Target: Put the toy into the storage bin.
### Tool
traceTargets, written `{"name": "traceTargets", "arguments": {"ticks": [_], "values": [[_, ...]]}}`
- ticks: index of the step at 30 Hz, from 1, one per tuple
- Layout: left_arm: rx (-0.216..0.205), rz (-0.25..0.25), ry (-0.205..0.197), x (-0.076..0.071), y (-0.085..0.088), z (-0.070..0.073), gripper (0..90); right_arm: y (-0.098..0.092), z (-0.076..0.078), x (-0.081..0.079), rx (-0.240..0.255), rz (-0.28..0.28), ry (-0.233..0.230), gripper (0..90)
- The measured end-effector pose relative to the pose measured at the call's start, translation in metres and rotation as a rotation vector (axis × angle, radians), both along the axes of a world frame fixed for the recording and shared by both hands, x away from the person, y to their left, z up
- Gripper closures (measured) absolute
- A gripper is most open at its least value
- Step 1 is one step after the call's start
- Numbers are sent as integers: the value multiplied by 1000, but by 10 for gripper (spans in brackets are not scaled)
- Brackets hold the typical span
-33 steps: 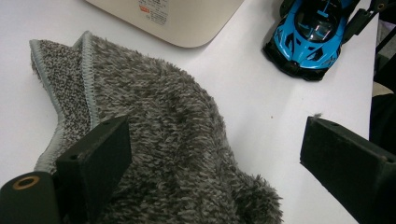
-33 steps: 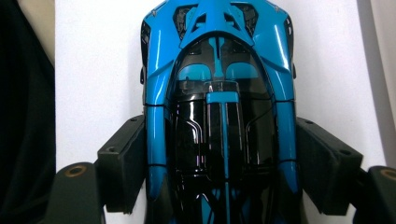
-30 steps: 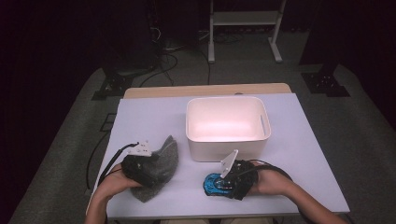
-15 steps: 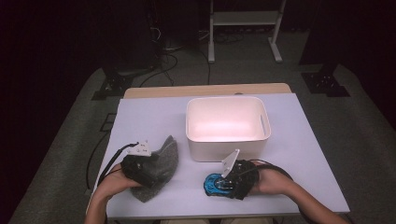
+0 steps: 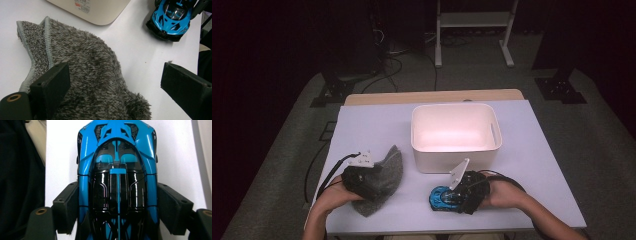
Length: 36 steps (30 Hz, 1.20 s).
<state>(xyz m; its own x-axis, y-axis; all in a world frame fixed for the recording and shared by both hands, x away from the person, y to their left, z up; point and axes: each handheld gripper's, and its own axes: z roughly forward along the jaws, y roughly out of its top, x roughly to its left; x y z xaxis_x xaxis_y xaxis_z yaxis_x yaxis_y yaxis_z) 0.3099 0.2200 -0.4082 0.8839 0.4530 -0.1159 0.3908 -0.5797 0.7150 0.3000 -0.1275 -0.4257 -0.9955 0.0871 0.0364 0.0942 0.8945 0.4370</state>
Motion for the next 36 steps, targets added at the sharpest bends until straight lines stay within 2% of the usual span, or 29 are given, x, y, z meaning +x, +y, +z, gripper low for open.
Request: {"name": "traceTargets", "arguments": {"ticks": [14,30,33,36], "values": [[-2,1,2,0,0,-1,83,2,26,-6,27,37,-10,252],[-8,3,-1,0,2,0,83,3,77,-15,87,74,-36,269],[-5,2,3,1,2,-1,83,4,87,-15,80,84,-58,270],[-8,3,3,1,2,-1,83,4,93,-13,88,83,-54,270]]}}
